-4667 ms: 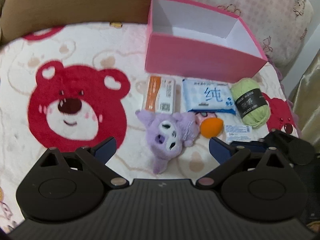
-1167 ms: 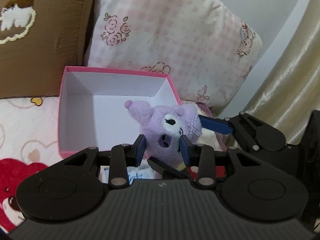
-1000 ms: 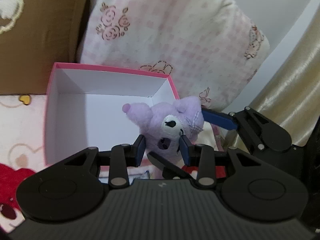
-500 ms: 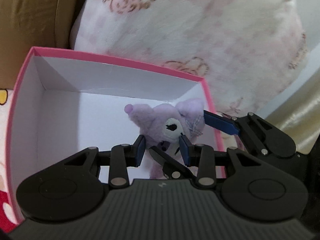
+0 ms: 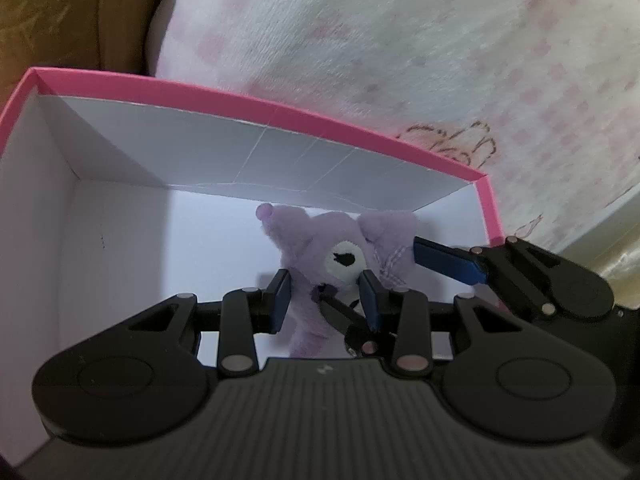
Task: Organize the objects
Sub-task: 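Carry the plush toy with the left gripper into the pink box, then open the left gripper to drop the plush toy and withdraw, then move the left tool down to the green yarn ball, then close the left gripper on the green yarn ball and lift it, then carry the yarn ball with the left gripper into the pink box, then open the left gripper to release the yarn beside the plush toy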
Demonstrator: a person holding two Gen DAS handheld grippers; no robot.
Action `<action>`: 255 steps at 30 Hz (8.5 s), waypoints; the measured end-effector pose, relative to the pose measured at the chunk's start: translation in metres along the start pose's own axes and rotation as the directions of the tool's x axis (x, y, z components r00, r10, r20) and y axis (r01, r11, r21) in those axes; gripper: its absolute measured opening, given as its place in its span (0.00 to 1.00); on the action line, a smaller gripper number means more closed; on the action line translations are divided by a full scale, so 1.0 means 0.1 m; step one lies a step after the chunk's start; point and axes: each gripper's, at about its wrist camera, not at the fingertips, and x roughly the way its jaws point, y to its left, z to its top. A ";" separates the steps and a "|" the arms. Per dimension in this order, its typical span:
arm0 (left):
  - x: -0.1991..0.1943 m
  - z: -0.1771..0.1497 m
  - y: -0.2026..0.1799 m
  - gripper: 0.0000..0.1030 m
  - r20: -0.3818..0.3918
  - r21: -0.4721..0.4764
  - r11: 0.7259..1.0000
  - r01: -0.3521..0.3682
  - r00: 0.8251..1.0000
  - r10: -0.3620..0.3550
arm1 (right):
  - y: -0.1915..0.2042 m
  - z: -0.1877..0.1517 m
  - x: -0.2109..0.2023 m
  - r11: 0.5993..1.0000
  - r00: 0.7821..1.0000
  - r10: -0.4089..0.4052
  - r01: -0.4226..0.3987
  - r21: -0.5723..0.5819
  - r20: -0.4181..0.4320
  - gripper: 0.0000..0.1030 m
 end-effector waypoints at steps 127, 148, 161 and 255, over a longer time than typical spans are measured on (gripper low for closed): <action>-0.71 -2.30 -0.64 0.95 0.066 0.211 0.973 -0.095 0.994 0.082 | 1.08 -2.59 -1.01 0.995 0.990 0.006 -0.020 0.098 0.140 0.92; -0.30 -2.41 -0.58 0.49 0.044 0.046 0.993 0.106 0.993 -0.108 | 0.89 -2.67 -0.86 0.957 0.981 0.061 -0.111 0.269 0.186 0.60; -1.11 -2.51 -0.88 0.49 0.041 0.133 0.985 0.112 0.992 -0.118 | 1.17 -2.46 -1.62 0.959 0.984 0.034 -0.082 0.273 0.175 0.59; -0.56 -0.80 -0.61 0.55 0.004 0.149 0.989 0.003 1.000 -0.003 | 0.68 -1.44 -1.18 0.958 0.991 0.020 -0.058 0.282 0.136 0.52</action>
